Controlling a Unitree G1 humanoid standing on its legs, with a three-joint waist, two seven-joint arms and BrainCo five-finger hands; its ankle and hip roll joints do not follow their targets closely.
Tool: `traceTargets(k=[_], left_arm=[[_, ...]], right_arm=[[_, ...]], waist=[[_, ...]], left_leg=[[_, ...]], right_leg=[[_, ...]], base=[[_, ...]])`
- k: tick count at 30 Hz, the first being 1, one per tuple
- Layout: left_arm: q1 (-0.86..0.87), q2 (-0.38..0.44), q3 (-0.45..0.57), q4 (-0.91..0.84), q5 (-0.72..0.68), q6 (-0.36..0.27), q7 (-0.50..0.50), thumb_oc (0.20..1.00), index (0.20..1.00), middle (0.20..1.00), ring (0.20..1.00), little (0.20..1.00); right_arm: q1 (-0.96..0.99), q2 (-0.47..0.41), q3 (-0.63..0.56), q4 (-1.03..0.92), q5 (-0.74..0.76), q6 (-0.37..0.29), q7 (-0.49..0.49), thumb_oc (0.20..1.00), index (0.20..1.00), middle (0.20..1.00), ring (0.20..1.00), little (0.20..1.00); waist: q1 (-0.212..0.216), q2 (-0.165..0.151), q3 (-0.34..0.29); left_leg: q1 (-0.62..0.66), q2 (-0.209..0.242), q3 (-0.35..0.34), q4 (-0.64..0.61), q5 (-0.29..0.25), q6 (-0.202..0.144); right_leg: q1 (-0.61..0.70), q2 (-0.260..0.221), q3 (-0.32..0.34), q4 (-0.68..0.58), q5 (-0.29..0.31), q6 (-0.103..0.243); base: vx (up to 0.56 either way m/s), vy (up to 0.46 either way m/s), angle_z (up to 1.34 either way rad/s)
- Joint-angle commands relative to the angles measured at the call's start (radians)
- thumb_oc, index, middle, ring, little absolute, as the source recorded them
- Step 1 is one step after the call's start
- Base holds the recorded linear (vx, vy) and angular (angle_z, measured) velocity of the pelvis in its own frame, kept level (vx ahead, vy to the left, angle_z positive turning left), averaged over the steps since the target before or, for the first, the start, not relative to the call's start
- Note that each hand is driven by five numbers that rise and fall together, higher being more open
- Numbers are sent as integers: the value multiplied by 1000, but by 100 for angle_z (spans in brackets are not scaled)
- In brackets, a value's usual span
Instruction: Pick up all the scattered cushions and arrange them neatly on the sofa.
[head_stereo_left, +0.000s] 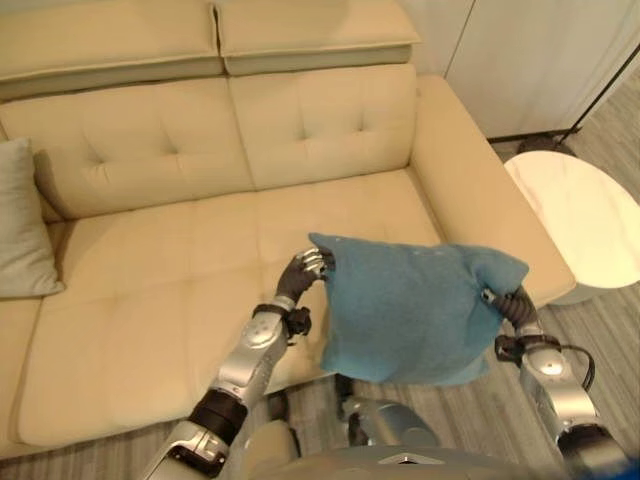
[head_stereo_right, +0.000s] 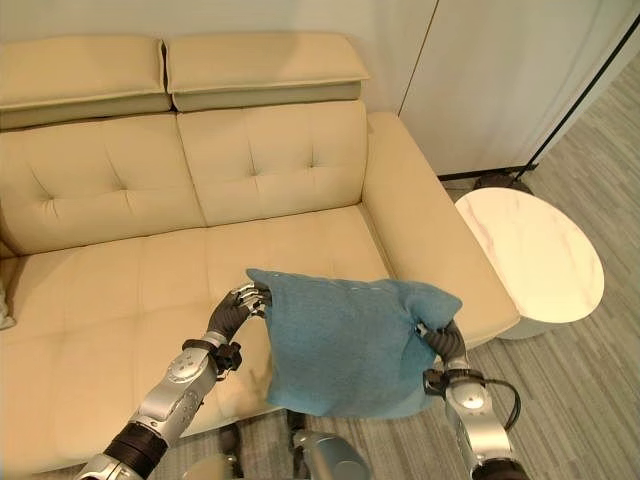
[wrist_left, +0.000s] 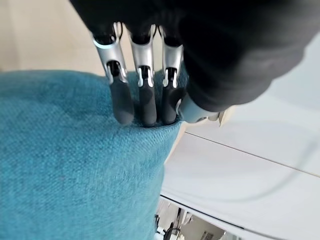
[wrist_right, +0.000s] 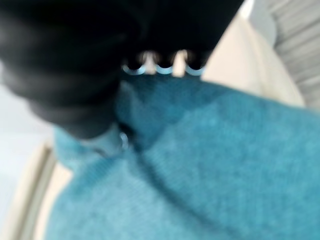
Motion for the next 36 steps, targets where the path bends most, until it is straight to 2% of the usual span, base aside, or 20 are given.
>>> traceTargets(k=[1, 10, 18, 21, 27, 36], left_arm=[[-5, 0, 3, -97, 14, -76, -44, 200, 200, 200, 200, 200], [16, 41, 68, -123, 28, -79, -32, 200, 200, 200, 200, 200], [19, 90, 153, -165, 64, -108, -8, 200, 200, 200, 200, 200], [-41, 118, 196, -168, 49, -139, 42, 200, 200, 200, 200, 200], [-85, 145, 207, -170, 34, -152, 57, 200, 200, 200, 200, 200], [10, 103, 167, -140, 24, -113, 16, 200, 200, 200, 200, 200]], right_arm=[[1, 23, -24, -129, 9, -101, 13, 200, 200, 200, 200, 200], [-18, 30, -32, -128, -3, -93, 14, 200, 200, 200, 200, 200], [-77, 1, -39, -160, -37, -95, 7, 200, 200, 200, 200, 200], [-169, -39, -19, -188, -47, -104, -14, 200, 200, 200, 200, 200], [-253, -69, 14, -195, -44, -100, -19, 200, 200, 200, 200, 200], [-291, -71, 30, -215, -43, -92, -23, 200, 200, 200, 200, 200]], waist=[[-14, -39, -90], [28, -51, -105], [58, -29, -113], [81, -19, -104], [106, -17, -90], [130, -35, -85]], left_leg=[[46, -91, 16, -28, -13, 60], [83, -109, 59, -33, -45, 81], [106, -133, 62, -77, -43, 90], [88, -142, 44, -78, -38, 91], [54, -147, 19, -74, -32, 89], [83, -143, 1, -102, -28, 88]], right_leg=[[174, -91, 107, -232, 96, 187], [200, -111, 145, -264, 107, 196], [201, -128, 159, -301, 126, 216], [189, -138, 148, -313, 129, 216], [172, -138, 137, -329, 138, 213], [198, -132, 117, -350, 137, 211]], base=[[104, 125, 11], [65, 82, -35], [49, 50, -3], [50, 25, 3], [13, -6, 19], [42, -19, 2]])
